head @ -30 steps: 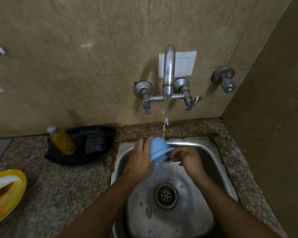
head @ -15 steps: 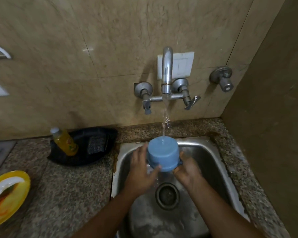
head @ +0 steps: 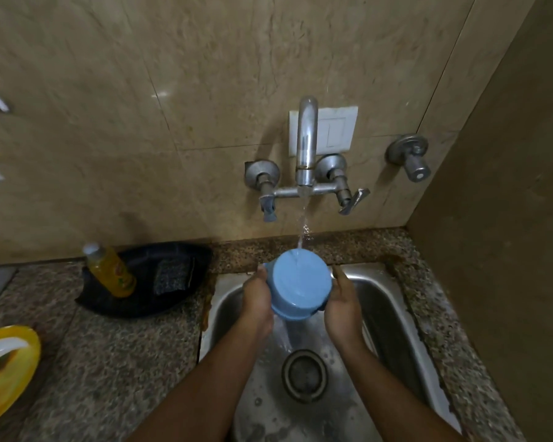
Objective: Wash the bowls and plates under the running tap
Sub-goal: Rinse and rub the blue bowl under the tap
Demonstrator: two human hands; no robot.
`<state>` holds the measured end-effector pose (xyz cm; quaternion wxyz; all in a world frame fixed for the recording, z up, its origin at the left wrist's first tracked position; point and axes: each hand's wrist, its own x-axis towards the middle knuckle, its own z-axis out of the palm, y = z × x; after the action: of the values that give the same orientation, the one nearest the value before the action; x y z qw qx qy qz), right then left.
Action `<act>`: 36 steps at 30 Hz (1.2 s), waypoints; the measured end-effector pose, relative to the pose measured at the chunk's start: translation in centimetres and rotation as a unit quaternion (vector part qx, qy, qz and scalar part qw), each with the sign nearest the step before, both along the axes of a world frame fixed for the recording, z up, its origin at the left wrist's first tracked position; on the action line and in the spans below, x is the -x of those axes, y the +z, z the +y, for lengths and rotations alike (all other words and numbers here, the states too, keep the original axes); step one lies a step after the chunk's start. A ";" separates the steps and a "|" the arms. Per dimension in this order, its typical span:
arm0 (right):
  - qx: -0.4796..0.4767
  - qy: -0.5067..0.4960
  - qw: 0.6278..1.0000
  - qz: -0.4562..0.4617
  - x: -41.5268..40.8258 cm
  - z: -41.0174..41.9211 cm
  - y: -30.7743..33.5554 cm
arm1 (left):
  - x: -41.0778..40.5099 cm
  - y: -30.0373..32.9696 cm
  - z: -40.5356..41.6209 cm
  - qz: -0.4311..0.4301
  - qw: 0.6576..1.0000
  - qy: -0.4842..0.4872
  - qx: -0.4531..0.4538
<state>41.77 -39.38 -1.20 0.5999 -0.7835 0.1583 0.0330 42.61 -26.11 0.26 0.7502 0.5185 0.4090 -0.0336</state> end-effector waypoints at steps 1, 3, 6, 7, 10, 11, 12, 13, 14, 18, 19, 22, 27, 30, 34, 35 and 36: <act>0.004 0.023 0.999 -0.034 0.3 -0.1 0.4 | -0.3 0.1 0.3 -0.005 0.999 -0.008 -0.037; 0.021 0.101 0.987 -0.126 0.5 -0.2 1.2 | -0.5 0.6 0.8 -0.033 0.989 -0.049 -0.134; 0.140 0.225 0.941 -0.209 0.5 1.0 2.5 | 0.0 1.0 0.2 -0.075 0.948 -0.105 -0.290; 0.180 0.255 0.921 -0.232 0.4 1.5 2.3 | 0.3 1.1 0.0 -0.076 0.942 -0.093 -0.313; 0.189 0.242 0.936 -0.172 -0.5 1.8 2.2 | 0.9 1.3 -0.2 -0.055 0.910 -0.091 -0.400; 0.191 0.205 0.949 -0.146 -1.1 1.9 2.1 | 1.0 1.5 -0.1 -0.059 0.892 -0.093 -0.439; 0.185 0.187 0.955 -0.137 -1.2 2.2 2.3 | 1.0 1.6 0.0 -0.068 0.878 -0.082 -0.467; 0.206 0.198 0.945 -0.157 -0.9 2.6 2.5 | 1.0 1.8 0.0 -0.081 0.873 -0.068 -0.476; 0.223 0.219 0.931 -0.189 -0.5 2.8 2.7 | 0.8 2.0 0.0 -0.087 0.867 -0.059 -0.486; 0.179 0.233 0.944 -0.153 -0.4 2.3 2.1 | 0.7 2.2 -0.2 -0.094 0.821 -0.088 -0.557; 0.179 0.211 0.954 -0.114 -0.6 2.5 2.0 | 0.9 2.3 -0.3 -0.091 0.816 -0.092 -0.564; 0.207 0.247 0.930 -0.175 0.5 3.4 2.7 | 0.5 1.8 -0.1 -0.097 0.836 -0.061 -0.537; 0.225 0.239 0.942 -0.067 -1.5 2.9 2.2 | 0.2 2.0 -0.7 -0.100 0.823 -0.066 -0.556; 0.214 0.235 0.933 -0.169 -0.4 2.9 2.4 | -0.2 1.9 -0.5 -0.097 0.851 -0.047 -0.515; 0.144 0.191 0.970 -0.050 -0.8 2.3 1.4 | -0.3 1.8 -0.7 -0.082 0.839 -0.058 -0.535; 0.146 0.184 0.969 -0.073 -0.7 2.3 1.8 | -0.3 1.7 -0.7 -0.093 0.851 -0.041 -0.516; 0.158 0.199 0.961 -0.111 -0.3 2.4 2.2 | -0.4 1.6 -0.6 -0.101 0.864 -0.023 -0.492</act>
<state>42.04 -36.93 0.97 0.4637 -0.8827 -0.0655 0.0391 43.03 -26.66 1.90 0.4341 0.8301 0.2821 0.2071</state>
